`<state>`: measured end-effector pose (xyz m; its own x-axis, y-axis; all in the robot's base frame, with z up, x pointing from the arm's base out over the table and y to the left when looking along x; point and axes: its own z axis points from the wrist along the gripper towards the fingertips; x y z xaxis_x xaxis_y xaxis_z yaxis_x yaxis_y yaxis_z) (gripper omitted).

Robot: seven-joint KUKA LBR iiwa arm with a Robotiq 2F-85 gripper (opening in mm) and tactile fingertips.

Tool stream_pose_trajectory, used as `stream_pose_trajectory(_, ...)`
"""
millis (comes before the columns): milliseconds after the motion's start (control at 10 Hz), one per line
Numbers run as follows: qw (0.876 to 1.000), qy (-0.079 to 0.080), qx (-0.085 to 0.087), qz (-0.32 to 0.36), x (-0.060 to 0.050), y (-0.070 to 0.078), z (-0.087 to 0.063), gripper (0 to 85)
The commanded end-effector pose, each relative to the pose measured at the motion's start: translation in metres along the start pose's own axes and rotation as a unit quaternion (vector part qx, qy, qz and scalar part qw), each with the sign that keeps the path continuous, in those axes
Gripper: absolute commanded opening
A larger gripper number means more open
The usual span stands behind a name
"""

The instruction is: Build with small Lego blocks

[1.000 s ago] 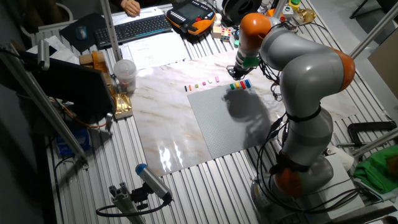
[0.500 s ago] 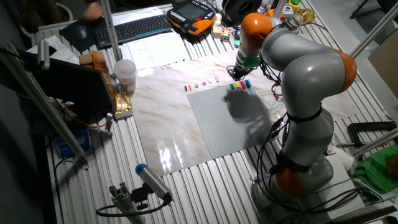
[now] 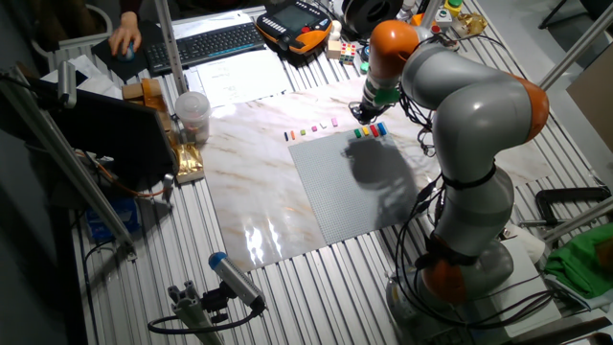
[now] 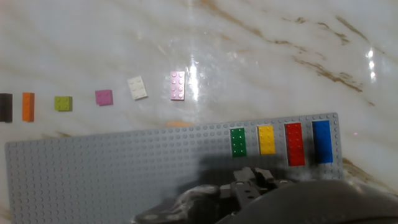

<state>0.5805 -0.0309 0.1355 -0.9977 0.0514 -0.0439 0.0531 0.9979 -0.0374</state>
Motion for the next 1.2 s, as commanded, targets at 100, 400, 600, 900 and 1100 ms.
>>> stream_pose_trajectory(100, 1.000, 0.000, 0.001, -0.002, 0.000, 0.000, 0.000, 0.7)
stream_pose_trajectory(400, 1.000, -0.002, 0.003, 0.000, 0.005, 0.005, 0.003, 0.7)
stream_pose_trajectory(600, 1.000, -0.002, 0.001, 0.004, 0.004, 0.010, 0.010, 0.7)
stream_pose_trajectory(900, 1.000, -0.004, 0.002, 0.004, 0.006, 0.009, 0.010, 0.7)
stream_pose_trajectory(1100, 1.000, -0.005, 0.003, 0.004, 0.007, 0.009, 0.009, 0.7)
